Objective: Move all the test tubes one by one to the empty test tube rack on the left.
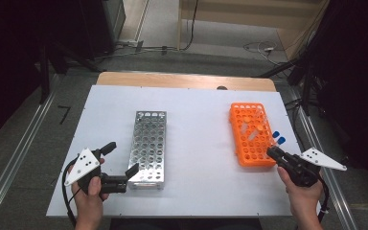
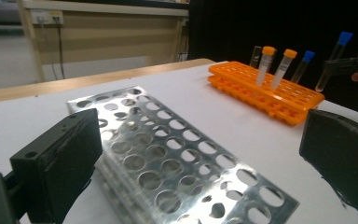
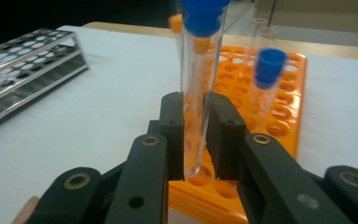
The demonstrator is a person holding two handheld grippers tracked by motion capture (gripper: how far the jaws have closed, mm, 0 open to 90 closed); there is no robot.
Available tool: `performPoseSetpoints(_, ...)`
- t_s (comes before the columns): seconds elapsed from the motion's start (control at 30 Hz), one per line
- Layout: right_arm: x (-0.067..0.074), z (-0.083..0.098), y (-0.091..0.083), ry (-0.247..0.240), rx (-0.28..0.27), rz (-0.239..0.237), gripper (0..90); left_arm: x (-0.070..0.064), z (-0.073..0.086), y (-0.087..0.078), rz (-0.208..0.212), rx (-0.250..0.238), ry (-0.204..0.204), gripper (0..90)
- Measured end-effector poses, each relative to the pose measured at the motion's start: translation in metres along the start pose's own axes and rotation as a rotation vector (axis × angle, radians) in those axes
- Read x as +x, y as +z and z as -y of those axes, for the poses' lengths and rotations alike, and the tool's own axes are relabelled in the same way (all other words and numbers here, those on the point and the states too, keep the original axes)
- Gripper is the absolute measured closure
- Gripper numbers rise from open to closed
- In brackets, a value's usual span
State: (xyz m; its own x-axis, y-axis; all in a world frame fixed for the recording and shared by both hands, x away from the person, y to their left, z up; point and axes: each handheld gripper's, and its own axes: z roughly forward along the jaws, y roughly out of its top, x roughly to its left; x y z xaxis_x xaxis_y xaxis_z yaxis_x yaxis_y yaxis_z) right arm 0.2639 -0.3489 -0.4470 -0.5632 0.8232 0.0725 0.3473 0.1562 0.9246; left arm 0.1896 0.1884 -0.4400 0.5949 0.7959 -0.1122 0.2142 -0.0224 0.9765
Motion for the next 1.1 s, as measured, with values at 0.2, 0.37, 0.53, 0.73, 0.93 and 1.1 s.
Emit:
performPoseSetpoints(0.2,0.022,-0.019,0.008,-0.047,0.017,-0.086,75.5,-0.008,-0.010,0.017,0.049,0.039,-0.007,0.0)
performPoseSetpoints(0.37,0.037,-0.029,0.019,-0.087,0.025,-0.146,75.5,-0.013,-0.018,0.030,0.075,0.016,-0.010,0.0)
performPoseSetpoints(0.53,0.050,-0.037,0.031,-0.086,0.028,-0.204,75.5,-0.017,-0.027,0.047,0.104,0.031,-0.003,0.0)
performPoseSetpoints(0.73,0.069,-0.044,0.043,-0.112,0.033,-0.257,75.5,-0.025,-0.032,0.071,0.159,0.070,-0.009,2.5)
performPoseSetpoints(0.93,0.089,-0.043,0.056,-0.161,0.055,-0.315,75.5,-0.039,-0.032,0.086,0.180,0.111,-0.005,12.2)
performPoseSetpoints(1.1,0.107,-0.037,0.066,-0.207,0.092,-0.366,75.6,-0.050,-0.031,0.094,0.228,0.145,-0.010,20.4)
